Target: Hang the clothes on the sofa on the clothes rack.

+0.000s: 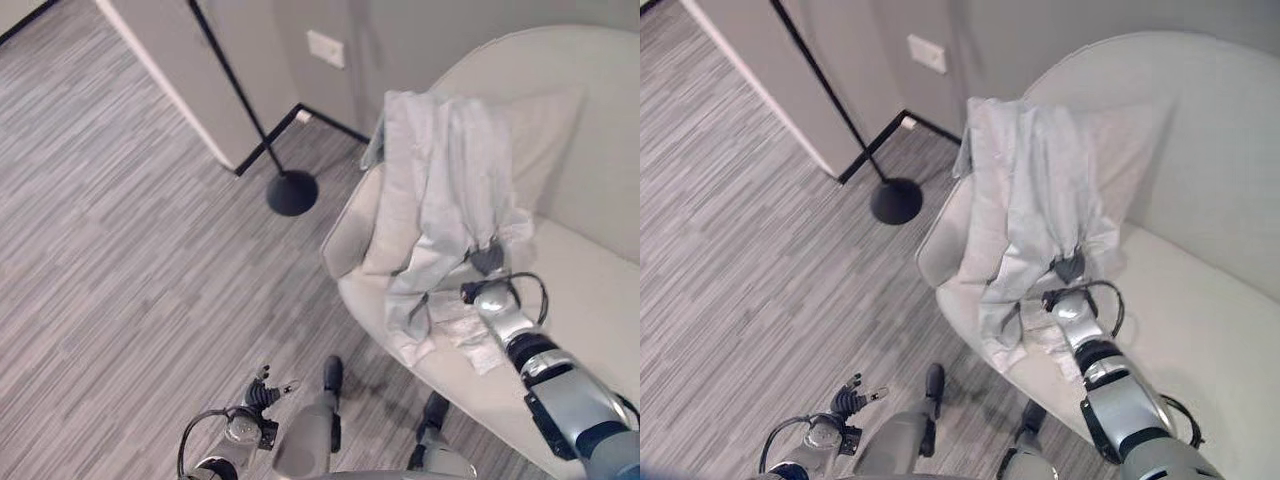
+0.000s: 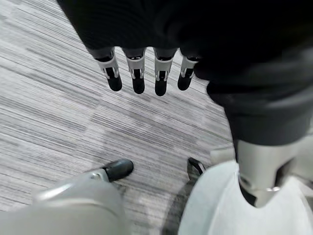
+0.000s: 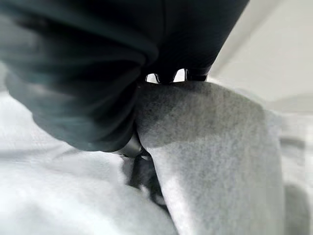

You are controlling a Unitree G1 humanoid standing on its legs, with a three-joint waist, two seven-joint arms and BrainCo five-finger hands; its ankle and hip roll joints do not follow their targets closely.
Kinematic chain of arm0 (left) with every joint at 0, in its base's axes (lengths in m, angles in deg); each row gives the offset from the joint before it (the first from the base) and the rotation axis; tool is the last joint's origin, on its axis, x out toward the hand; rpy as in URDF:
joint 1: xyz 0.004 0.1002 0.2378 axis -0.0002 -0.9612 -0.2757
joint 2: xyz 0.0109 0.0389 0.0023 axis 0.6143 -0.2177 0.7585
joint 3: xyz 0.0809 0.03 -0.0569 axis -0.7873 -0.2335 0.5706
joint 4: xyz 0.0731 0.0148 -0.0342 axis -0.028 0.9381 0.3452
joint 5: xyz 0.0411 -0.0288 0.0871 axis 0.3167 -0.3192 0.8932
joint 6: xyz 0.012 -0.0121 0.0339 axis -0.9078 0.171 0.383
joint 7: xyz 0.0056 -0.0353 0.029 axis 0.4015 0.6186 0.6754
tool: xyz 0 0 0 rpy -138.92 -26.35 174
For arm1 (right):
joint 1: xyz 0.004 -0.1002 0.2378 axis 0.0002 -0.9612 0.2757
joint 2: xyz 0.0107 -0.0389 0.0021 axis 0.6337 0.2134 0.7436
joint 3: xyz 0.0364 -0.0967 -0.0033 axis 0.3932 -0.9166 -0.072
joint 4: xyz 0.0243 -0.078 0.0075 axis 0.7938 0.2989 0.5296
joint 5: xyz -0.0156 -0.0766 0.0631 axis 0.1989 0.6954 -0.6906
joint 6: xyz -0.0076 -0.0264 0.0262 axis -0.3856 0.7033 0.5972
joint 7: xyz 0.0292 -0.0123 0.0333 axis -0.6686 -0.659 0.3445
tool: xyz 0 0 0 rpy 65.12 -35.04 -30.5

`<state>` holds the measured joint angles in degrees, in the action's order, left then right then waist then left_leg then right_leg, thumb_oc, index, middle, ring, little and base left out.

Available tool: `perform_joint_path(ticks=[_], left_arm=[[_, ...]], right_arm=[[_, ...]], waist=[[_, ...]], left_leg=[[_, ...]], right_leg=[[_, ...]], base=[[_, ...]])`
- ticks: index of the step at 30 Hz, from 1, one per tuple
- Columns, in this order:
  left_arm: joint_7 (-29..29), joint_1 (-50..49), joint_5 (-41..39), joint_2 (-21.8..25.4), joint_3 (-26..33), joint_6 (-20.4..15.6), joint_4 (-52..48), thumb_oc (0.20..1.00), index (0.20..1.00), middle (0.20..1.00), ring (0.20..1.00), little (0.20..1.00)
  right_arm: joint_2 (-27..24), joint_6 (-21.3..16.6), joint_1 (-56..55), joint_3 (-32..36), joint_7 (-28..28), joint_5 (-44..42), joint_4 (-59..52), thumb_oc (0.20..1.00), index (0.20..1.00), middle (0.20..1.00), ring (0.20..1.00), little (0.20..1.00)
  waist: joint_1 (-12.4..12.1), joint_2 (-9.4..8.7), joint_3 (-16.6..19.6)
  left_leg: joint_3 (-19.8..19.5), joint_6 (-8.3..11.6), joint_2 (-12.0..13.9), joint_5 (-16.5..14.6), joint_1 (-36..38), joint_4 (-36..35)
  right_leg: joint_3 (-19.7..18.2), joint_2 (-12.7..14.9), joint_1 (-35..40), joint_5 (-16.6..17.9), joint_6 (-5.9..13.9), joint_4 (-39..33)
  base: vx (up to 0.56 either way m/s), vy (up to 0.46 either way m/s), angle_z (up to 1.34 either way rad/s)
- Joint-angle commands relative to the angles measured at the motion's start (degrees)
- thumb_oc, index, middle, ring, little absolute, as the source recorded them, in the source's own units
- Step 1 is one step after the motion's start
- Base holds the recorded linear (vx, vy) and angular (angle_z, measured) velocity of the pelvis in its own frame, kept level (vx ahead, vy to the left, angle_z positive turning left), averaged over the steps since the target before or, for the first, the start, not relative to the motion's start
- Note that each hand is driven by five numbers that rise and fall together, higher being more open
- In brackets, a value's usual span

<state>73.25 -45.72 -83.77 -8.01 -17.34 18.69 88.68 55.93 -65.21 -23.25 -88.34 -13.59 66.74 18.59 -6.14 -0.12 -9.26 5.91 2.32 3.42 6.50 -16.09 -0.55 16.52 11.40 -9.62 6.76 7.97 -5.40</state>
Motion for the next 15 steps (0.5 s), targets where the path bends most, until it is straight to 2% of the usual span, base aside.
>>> perform_joint_path(ticks=[1, 6, 8, 9, 11, 13, 14, 15], left_arm=[[0.7, -1.3, 0.2, 1.0, 2.7, 1.1, 4.2, 1.000, 1.000, 1.000, 1.000, 1.000], [4.1, -3.9, -1.4, 2.3, 6.6, 2.8, -0.3, 1.000, 1.000, 1.000, 1.000, 1.000], [4.6, -3.9, -1.6, 2.7, 7.0, 3.0, -1.0, 1.000, 1.000, 1.000, 1.000, 1.000], [5.5, -4.1, -2.9, 3.4, 8.0, 3.2, -3.6, 1.000, 1.000, 1.000, 1.000, 1.000], [5.8, -4.2, -3.6, 3.7, 8.5, 3.4, -5.0, 1.000, 1.000, 1.000, 1.000, 1.000], [7.4, -5.1, -5.7, 4.8, 8.8, 3.9, -11.5, 1.000, 1.000, 1.000, 1.000, 1.000], [7.4, -5.1, -5.7, 4.8, 8.8, 3.9, -11.5, 1.000, 1.000, 1.000, 1.000, 1.000], [8.1, -5.6, -5.5, 5.6, 8.2, 4.1, -14.5, 1.000, 1.000, 1.000, 1.000, 1.000]], right_arm=[[-1.8, -4.1, -3.8, 3.9, 3.4, -12.9, -10.9, 0.200, 0.200, 0.200, 0.200, 0.200], [-7.0, -7.4, -13.7, 15.3, 6.1, -20.4, -31.9, 0.200, 0.200, 0.200, 0.200, 0.200], [-7.6, -7.4, -13.7, 16.6, 6.1, -19.9, -34.1, 0.200, 0.200, 0.200, 0.200, 0.200], [-10.3, -7.4, -12.7, 19.3, 5.2, -17.3, -38.0, 0.200, 0.200, 0.200, 0.200, 0.200], [-11.4, -7.3, -12.2, 20.2, 4.7, -16.0, -40.1, 0.200, 0.200, 0.200, 0.200, 0.200], [-16.1, -6.4, -7.0, 20.9, 3.9, -14.0, -43.1, 0.200, 0.200, 0.200, 0.200, 0.200], [-16.1, -6.4, -7.0, 20.9, 3.9, -14.0, -43.1, 0.200, 0.200, 0.200, 0.200, 0.200], [-18.4, -5.8, -4.4, 20.3, 4.5, -13.2, -44.4, 0.200, 0.200, 0.200, 0.200, 0.200]], waist=[[1.4, -1.60, 1.0], [3.2, -2.13, 5.4], [3.4, -2.17, 6.2], [3.7, -2.27, 7.5], [3.8, -2.33, 8.2], [3.8, -2.70, 10.0], [3.8, -2.69, 10.0], [3.8, -2.75, 10.5]], left_leg=[[0.2, 1.02, 0.7, -3.0, -2.1, 1.9], [1.3, 1.22, 1.5, -2.1, 5.5, -3.0], [1.6, 1.20, 1.6, -1.9, 6.3, -3.4], [1.9, 1.30, 2.0, -2.2, 8.0, -3.8], [2.1, 1.28, 2.1, -2.1, 8.8, -4.0], [2.7, 1.37, 2.4, -2.3, 10.7, -4.4], [2.7, 1.37, 2.4, -2.3, 10.7, -4.4], [2.9, 1.42, 2.6, -2.4, 11.4, -4.4]], right_leg=[[-2.7, 3.5, 4.1, -1.2, 2.28, 0.4], [-2.7, 2.9, 8.3, -2.5, 2.69, 0.4], [-2.9, 2.8, 8.6, -2.5, 2.71, 0.4], [-3.1, 2.4, 9.6, -2.8, 2.69, 0.4], [-3.3, 2.3, 9.9, -2.8, 2.64, 0.4], [-3.8, 1.9, 11.1, -3.0, 2.54, 0.4], [-3.8, 1.9, 11.1, -3.0, 2.54, 0.4], [-4.0, 1.7, 11.5, -3.1, 2.53, 0.4]], base=[[0.05, -0.068, -0.25], [0.08, -0.053, -0.08], [0.04, -0.034, -0.09], [0.01, -0.018, -0.19], [0.01, -0.017, -0.10], [0.00, -0.009, -0.02], [0.01, -0.012, -0.09], [0.00, -0.002, -0.06]])
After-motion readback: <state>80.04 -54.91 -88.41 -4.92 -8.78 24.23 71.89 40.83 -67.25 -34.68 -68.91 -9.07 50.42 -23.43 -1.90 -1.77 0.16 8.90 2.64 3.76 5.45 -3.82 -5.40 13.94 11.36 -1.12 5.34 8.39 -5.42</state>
